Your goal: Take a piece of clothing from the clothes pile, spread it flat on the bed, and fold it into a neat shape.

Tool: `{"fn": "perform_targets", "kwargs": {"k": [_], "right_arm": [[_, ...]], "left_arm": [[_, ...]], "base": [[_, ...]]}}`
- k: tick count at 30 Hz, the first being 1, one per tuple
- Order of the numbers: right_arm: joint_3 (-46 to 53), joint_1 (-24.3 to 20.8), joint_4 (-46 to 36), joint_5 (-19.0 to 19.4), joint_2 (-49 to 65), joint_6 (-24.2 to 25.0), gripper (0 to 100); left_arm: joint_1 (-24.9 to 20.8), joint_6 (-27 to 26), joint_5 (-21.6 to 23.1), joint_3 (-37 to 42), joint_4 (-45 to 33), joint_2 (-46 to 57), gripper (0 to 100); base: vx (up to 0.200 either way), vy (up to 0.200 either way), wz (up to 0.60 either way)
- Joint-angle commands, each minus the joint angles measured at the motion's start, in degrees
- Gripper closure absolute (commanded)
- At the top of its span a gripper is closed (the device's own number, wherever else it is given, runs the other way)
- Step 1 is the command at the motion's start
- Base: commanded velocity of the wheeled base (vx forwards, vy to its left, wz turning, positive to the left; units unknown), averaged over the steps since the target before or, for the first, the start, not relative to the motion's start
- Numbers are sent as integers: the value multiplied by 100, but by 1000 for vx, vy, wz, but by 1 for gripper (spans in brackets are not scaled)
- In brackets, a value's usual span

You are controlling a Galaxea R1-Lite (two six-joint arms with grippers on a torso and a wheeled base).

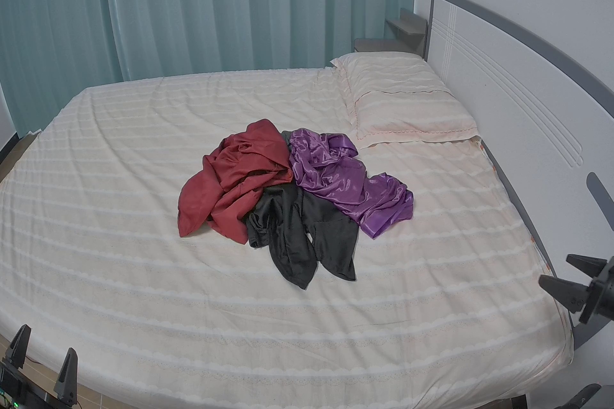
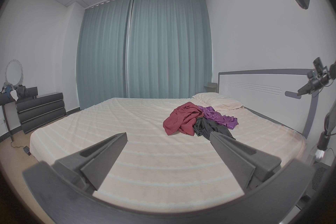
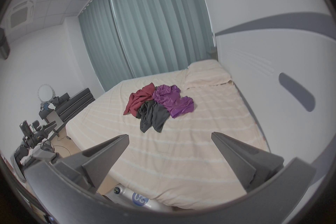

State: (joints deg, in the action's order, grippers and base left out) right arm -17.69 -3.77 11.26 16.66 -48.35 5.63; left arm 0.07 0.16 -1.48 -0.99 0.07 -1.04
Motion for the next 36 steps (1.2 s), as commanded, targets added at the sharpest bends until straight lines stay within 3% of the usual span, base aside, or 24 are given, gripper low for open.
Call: {"fn": "perform_targets", "kwargs": {"k": [1, 7, 9, 11, 13, 19, 30, 36], "right_arm": [[-156, -581, 2090, -216, -3743, 597, 0], [-806, -1425, 3532, -1113, -5378, 1678, 0], [-1132, -1671, 3743, -1412, -5870, 1950, 0], [-1184, -1706, 3769, -1438, -5941, 1977, 0], [-1843, -1952, 3866, -1710, -6696, 2214, 0], [-2740, -2163, 3804, -1728, -7487, 2539, 0], [-3663, -2322, 3804, -1807, -8516, 2566, 0], [-4401, -2550, 3769, -2036, -9193, 2592, 0]], "left_arm": [[1, 2, -2, 99, 1, 104, 0], [1, 2, -2, 99, 1, 104, 0], [1, 2, -2, 99, 1, 104, 0], [1, 2, -2, 99, 1, 104, 0], [1, 2, -2, 99, 1, 104, 0], [1, 2, -2, 99, 1, 104, 0], [1, 2, -2, 99, 1, 104, 0], [1, 2, -2, 99, 1, 104, 0]], "base": [[0, 0, 0], [0, 0, 0], [0, 0, 0], [0, 0, 0], [0, 0, 0], [0, 0, 0], [0, 0, 0], [0, 0, 0]]}}
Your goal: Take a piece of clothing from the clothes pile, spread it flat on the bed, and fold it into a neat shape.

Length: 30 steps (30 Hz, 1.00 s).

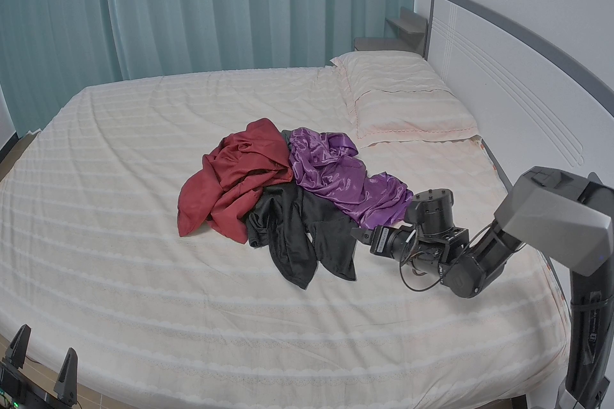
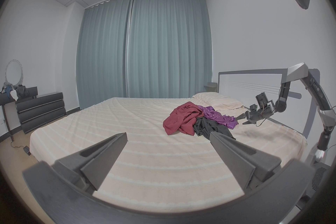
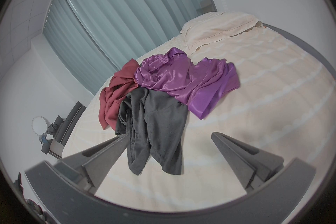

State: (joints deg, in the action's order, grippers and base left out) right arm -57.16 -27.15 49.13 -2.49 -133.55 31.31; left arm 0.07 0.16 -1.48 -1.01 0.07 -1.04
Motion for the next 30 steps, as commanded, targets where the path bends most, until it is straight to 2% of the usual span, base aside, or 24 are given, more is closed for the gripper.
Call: {"fn": "perform_targets", "kwargs": {"k": [1, 4, 18, 22, 30], "right_arm": [[-559, -273, -17, -208, -787, 34, 0], [-920, -361, -26, -454, -1086, 34, 0], [-1517, -572, -307, -490, -1534, 34, 0], [-1798, -713, -527, -490, -1710, 34, 0], [-2299, -722, -975, -630, -1903, 34, 0]], "left_arm": [[1, 2, -2, 101, 1, 104, 0], [1, 2, -2, 101, 1, 104, 0], [1, 2, -2, 101, 1, 104, 0], [1, 2, -2, 101, 1, 104, 0], [1, 2, -2, 101, 1, 104, 0]], "base": [[0, 0, 0], [0, 0, 0], [0, 0, 0], [0, 0, 0], [0, 0, 0]]}}
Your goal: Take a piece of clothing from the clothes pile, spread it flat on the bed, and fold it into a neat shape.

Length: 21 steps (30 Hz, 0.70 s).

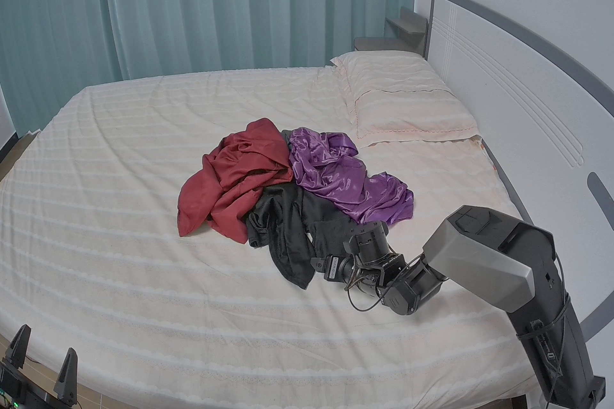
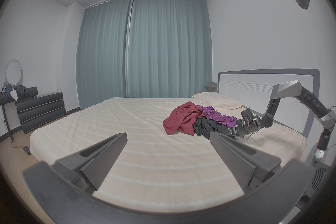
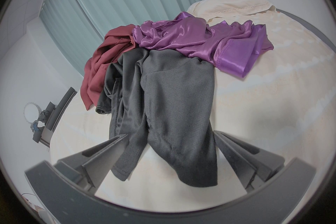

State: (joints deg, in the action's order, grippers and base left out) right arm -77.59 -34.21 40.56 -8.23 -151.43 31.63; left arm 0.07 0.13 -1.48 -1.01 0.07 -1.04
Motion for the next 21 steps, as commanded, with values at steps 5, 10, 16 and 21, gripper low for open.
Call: {"fn": "perform_targets", "kwargs": {"k": [5, 10, 16, 21], "right_arm": [[-406, -7, -444, -162, -150, 1, 100], [-335, 28, -479, -258, -106, 1, 100], [341, 11, -452, -170, 360, 9, 100], [1352, 2, -426, 23, 1037, 18, 100]], "left_arm": [[1, 4, -2, 101, 1, 104, 0], [1, 4, -2, 101, 1, 104, 0], [1, 4, -2, 101, 1, 104, 0], [1, 4, -2, 101, 1, 104, 0]], "base": [[0, 0, 0], [0, 0, 0], [0, 0, 0], [0, 0, 0]]}}
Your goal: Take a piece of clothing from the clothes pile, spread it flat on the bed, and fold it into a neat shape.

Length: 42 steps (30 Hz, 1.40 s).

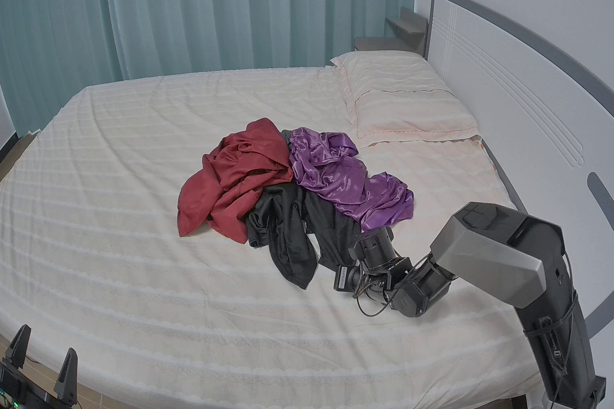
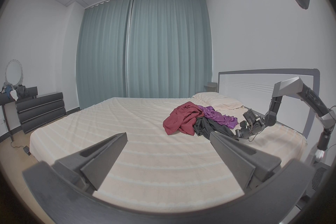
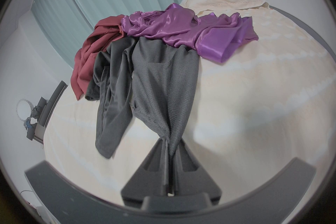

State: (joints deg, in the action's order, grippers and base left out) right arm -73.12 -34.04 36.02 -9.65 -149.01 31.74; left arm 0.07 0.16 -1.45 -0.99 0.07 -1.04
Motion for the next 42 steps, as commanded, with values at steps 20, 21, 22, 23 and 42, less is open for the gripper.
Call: {"fn": "perform_targets", "kwargs": {"k": [20, 21, 22, 23, 42], "right_arm": [[6240, -59, 4299, 886, 2701, 473, 100], [6240, -59, 4299, 886, 2701, 473, 100], [6565, -33, 4686, 983, 2675, 473, 100], [6688, -24, 4835, 1001, 2649, 473, 100], [7206, 11, 5363, 1220, 2736, 825, 100]], "left_arm": [[1, -411, 356, 99, 37, 104, 0], [1, -411, 356, 99, 37, 104, 0], [1, -403, 365, 99, 37, 104, 0], [1, -411, 382, 99, 37, 104, 0], [-324, -447, 1806, -1114, 625, -3438, 0]], "base": [[0, 0, 0], [0, 0, 0], [0, 0, 0], [0, 0, 0], [0, 0, 0]]}}
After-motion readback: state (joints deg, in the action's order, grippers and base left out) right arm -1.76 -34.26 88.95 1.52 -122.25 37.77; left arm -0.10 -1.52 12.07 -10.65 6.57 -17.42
